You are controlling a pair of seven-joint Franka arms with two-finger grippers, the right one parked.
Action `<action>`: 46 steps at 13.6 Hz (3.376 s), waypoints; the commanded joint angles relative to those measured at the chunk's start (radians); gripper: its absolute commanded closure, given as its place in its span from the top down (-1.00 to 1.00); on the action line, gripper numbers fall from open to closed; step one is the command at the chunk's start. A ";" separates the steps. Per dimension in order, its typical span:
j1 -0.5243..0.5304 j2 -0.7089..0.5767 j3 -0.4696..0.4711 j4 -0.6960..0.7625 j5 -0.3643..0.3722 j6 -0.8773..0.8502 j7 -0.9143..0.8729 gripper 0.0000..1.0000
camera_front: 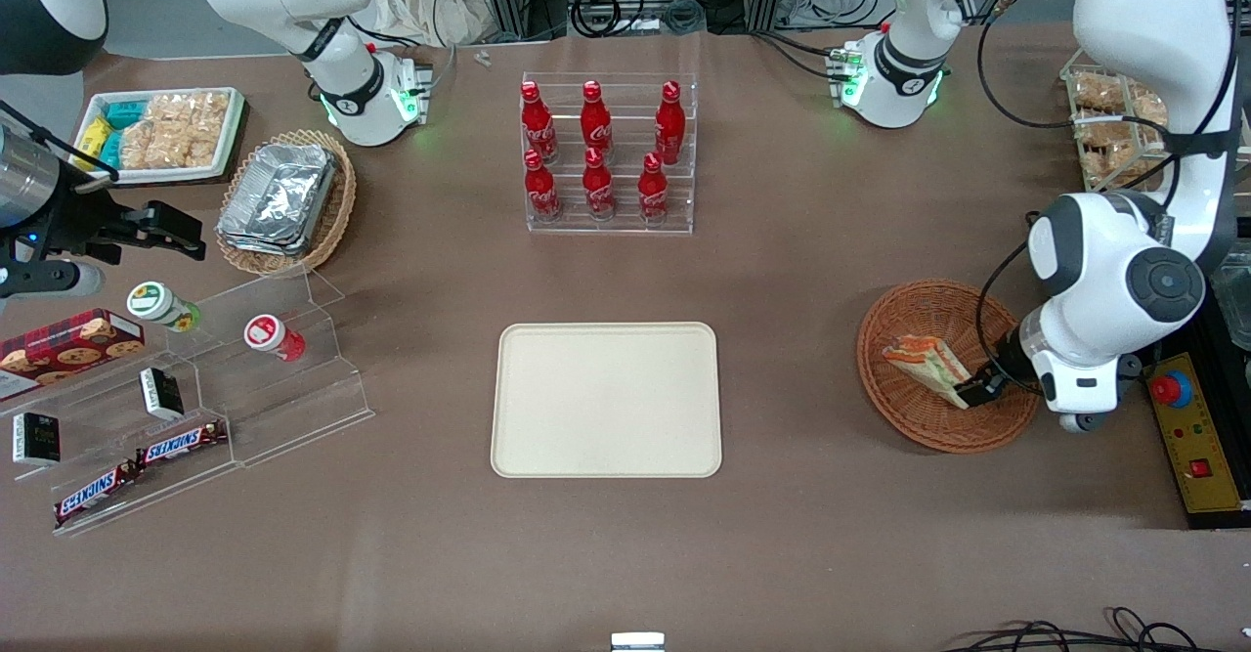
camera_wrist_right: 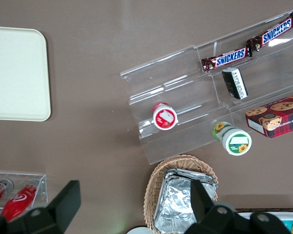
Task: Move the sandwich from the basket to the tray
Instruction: 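Close the left gripper on the wrapped sandwich and lift it, then carry the sandwich with the left gripper over the cream tray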
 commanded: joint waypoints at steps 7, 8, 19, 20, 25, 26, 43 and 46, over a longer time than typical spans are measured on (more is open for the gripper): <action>-0.009 0.044 -0.021 -0.120 0.008 0.197 -0.126 0.97; -0.009 0.046 -0.021 -0.132 0.008 0.213 -0.126 0.97; -0.009 -0.012 -0.023 -0.071 0.021 0.011 -0.165 -1.00; -0.010 -0.026 -0.026 -0.027 0.023 -0.071 -0.173 -1.00; -0.006 -0.040 -0.125 0.295 0.023 -0.460 -0.164 -1.00; -0.007 -0.040 -0.144 0.335 0.023 -0.488 -0.159 -1.00; -0.386 0.421 -0.288 0.522 0.198 -0.097 0.227 -1.00; -0.391 0.487 -0.288 0.543 0.199 -0.055 0.227 -0.92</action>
